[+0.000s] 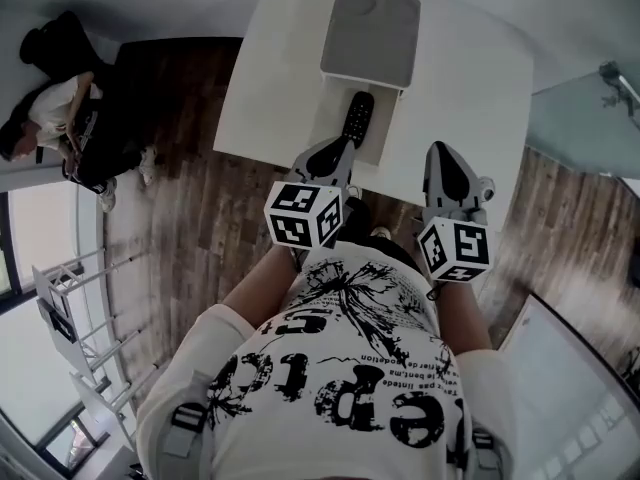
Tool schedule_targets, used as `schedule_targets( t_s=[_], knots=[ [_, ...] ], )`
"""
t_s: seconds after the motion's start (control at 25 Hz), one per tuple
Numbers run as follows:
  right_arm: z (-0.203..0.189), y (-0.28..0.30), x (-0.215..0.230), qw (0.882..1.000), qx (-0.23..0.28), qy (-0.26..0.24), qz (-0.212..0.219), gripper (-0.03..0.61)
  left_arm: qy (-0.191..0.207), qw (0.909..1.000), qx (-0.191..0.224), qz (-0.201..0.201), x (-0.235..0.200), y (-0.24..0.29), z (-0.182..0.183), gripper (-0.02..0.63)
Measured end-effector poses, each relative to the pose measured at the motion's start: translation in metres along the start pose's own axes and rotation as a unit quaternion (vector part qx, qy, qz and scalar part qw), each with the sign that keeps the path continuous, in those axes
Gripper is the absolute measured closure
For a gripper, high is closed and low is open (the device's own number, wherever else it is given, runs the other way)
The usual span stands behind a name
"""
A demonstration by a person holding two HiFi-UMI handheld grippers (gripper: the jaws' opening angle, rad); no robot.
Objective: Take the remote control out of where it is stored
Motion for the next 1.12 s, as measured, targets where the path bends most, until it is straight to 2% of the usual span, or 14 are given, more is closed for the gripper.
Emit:
schedule_targets(
  t_s=[0.16, 0.32, 0.6, 0.72, 0.8, 0.92, 1.12],
  knots=[
    [-0.004, 0.023, -0.002, 1.0, -0.018, 0.0, -0.01, 0.584, -0.004, 0.9981, -0.05, -0.037, -0.016, 0.029, 0.002, 0.603],
    [-0.01, 0.039, 0.003, 0.999, -0.043, 0.006, -0.013, 0.584, 0.022, 0.9958, -0.08, -0.04, -0.025, 0.049, 0.002, 0.574],
    [-0.015, 0.077, 0.023, 0.996, -0.081, 0.007, 0.026, 0.584, 0.019, 0.9936, -0.111, -0.008, -0.029, 0.086, -0.011, 0.446],
    [-0.016, 0.089, 0.032, 0.994, -0.097, 0.013, 0.046, 0.584, 0.013, 0.9933, -0.114, -0.001, -0.027, 0.099, -0.011, 0.338],
    [-0.019, 0.09, 0.039, 0.992, -0.109, 0.015, 0.059, 0.584, 0.024, 0.9918, -0.125, 0.012, -0.024, 0.105, -0.013, 0.3],
    [-0.026, 0.096, 0.052, 0.989, -0.127, 0.014, 0.074, 0.584, 0.044, 0.9867, -0.153, 0.035, -0.027, 0.118, -0.02, 0.282],
    [-0.026, 0.12, 0.073, 0.987, -0.137, 0.021, 0.083, 0.584, 0.045, 0.9777, -0.198, 0.051, -0.036, 0.138, -0.026, 0.282]
  ],
)
Point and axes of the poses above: the fingertips, and each gripper's own axes: y forward along the fingers, x to its right, z out of its top, the point moved 7 cm from there along -y, backward along the fingers, and after that the axes turned 2 degrees about y, right-handed, at the moved point
